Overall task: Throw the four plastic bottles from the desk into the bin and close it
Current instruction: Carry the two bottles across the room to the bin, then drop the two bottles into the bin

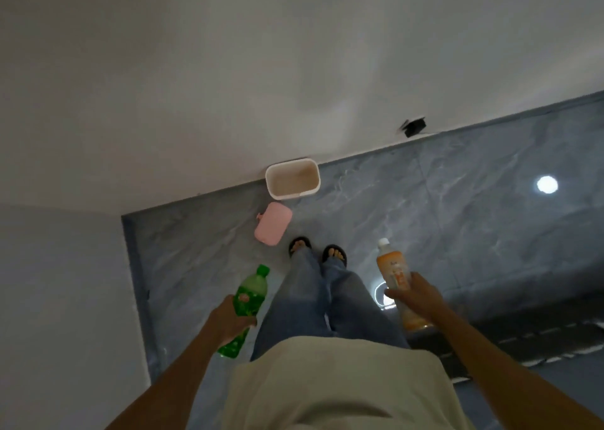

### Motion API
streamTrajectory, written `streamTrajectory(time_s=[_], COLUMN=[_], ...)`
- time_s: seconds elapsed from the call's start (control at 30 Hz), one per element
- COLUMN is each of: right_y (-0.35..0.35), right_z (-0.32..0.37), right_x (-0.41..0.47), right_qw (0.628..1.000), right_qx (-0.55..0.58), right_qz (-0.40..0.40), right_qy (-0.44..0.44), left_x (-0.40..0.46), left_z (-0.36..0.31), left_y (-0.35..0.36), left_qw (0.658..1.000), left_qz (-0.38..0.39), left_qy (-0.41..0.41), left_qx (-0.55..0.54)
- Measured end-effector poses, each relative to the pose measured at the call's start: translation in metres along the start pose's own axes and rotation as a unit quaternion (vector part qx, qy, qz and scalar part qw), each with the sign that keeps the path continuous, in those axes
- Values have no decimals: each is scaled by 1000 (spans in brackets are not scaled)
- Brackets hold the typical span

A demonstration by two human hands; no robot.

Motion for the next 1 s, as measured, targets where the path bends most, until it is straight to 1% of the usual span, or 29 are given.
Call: streamTrajectory(time_s=[0.17, 0.3, 0.37, 0.5, 0.6, 0.7, 0.83, 0.93, 1.0], right_y=[4, 21, 30, 44, 58, 83, 128, 165, 189], right_z=[80, 125, 142, 178, 204, 228, 254, 265, 270], right_x=[42, 69, 83, 114, 147, 196, 288, 365, 415], right_qw=[997, 991, 987, 981, 975, 966, 938, 893, 864], right_qx=[-43, -85, -108, -128, -149, -175, -234, -317, -357], right_qz=[17, 23, 24, 28, 31, 36, 47, 40, 22], right_qy=[-68, -105, -120, -145, -161, -188, -251, -316, -354], left_x=[2, 23, 38, 79, 118, 170, 264, 342, 393], left_z=[39, 38, 24, -25, -63, -100, -138, -155, -164], left_y=[16, 13, 5, -20, -39, -53, -57, -47, -37], left_qw=[997, 994, 993, 988, 978, 964, 944, 931, 930], left_qz=[39, 48, 37, 14, 2, -31, -71, -109, -158], left_qy=[-60, -65, -56, -33, -25, 1, 28, 49, 51], left_qx=[-26, -67, -93, -153, -208, -264, -320, -346, -327])
Point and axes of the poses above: each hand's wrist, its own x-axis towards the middle knuckle, its own y-axis out of the palm, z = x × y, the point moved 6 cm from there along x, towards the middle knuckle, and after that the axes turned 15 degrees about x, right-handed, at the moved point
